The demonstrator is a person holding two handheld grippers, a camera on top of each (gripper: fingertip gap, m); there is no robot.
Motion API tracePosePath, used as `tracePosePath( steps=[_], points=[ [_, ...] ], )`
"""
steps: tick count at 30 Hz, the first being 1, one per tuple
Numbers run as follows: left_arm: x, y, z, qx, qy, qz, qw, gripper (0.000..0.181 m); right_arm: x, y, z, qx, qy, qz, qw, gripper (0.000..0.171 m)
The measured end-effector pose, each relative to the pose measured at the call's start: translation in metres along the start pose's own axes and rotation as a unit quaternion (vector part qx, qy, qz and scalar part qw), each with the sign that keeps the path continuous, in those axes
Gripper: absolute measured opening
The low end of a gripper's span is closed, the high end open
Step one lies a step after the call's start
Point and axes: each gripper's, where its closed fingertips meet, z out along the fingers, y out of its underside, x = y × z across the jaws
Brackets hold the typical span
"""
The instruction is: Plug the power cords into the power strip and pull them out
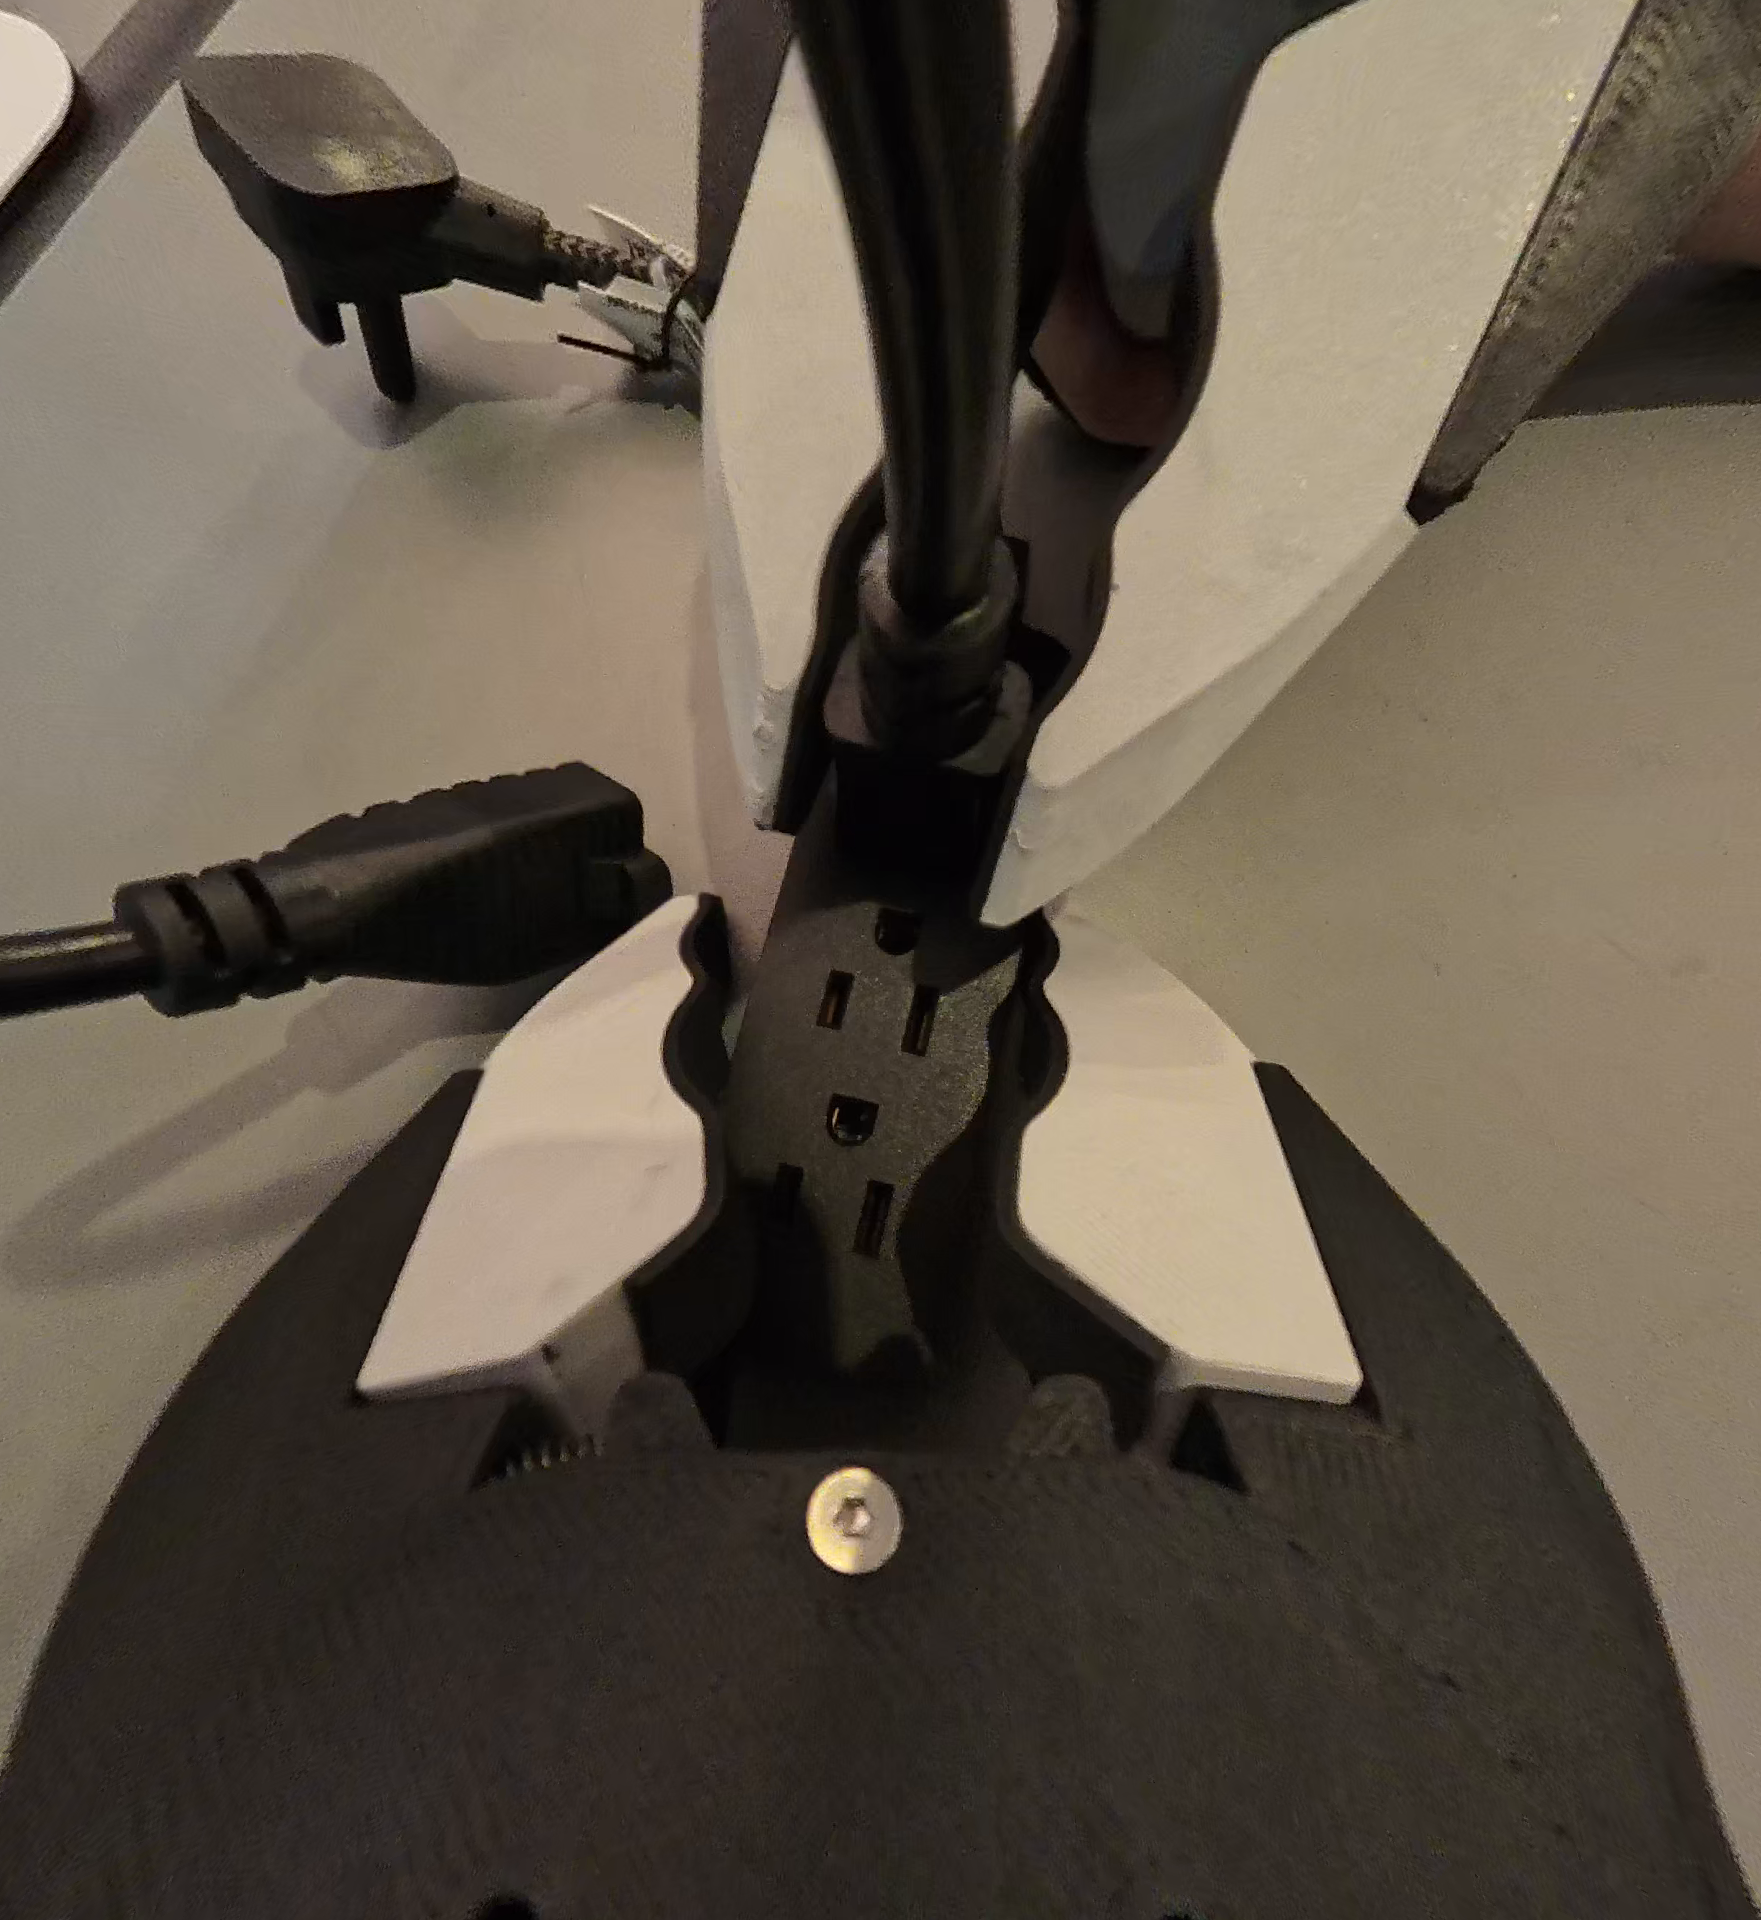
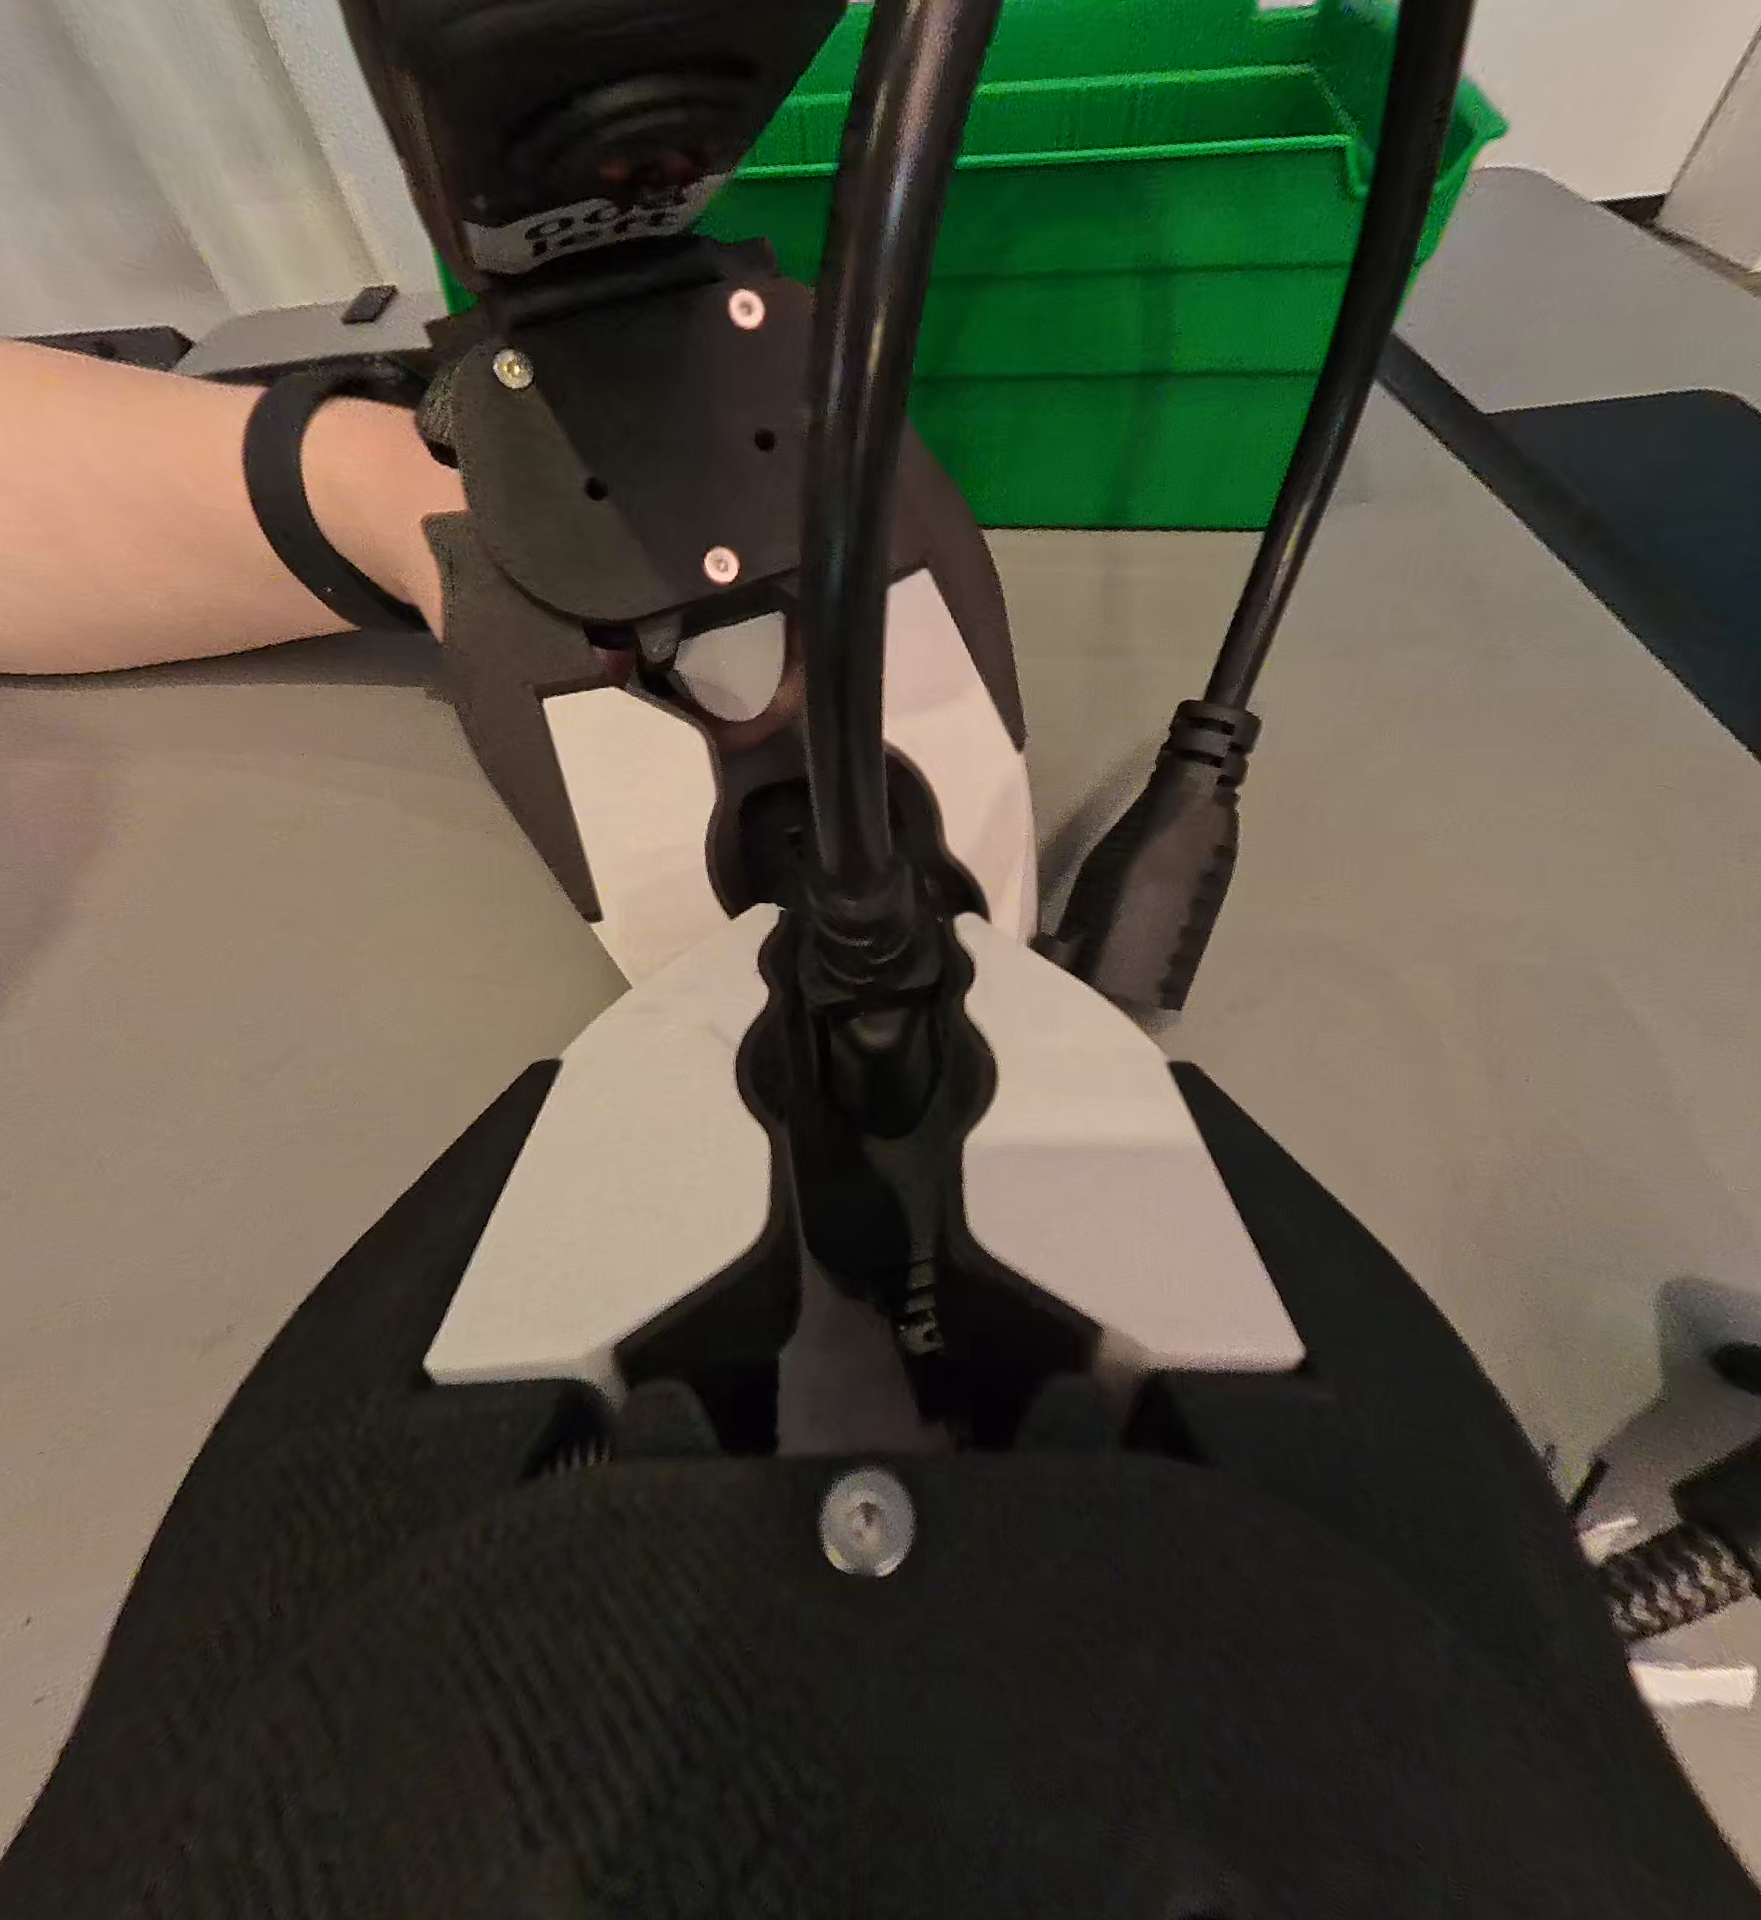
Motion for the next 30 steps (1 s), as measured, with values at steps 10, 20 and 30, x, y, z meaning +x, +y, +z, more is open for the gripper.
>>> tracePosePath(
  steps=[10, 20, 30],
  points=[
    [-0.002, -0.033, -0.051, 0.071, -0.010, -0.062, 0.995, 0.078, 0.024, -0.039, -0.043, 0.076, 0.179, -0.065, 0.979, 0.069],
    [0.002, -0.081, -0.135, 0.128, -0.214, -0.037, 0.968, 0.123, 0.028, -0.065, -0.151, 0.068, 0.508, -0.035, 0.858, 0.102],
    [0.034, -0.080, -0.177, 0.171, -0.390, -0.105, 0.898, 0.144, -0.025, -0.070, -0.176, 0.070, 0.577, 0.039, 0.813, 0.138]
  ],
)
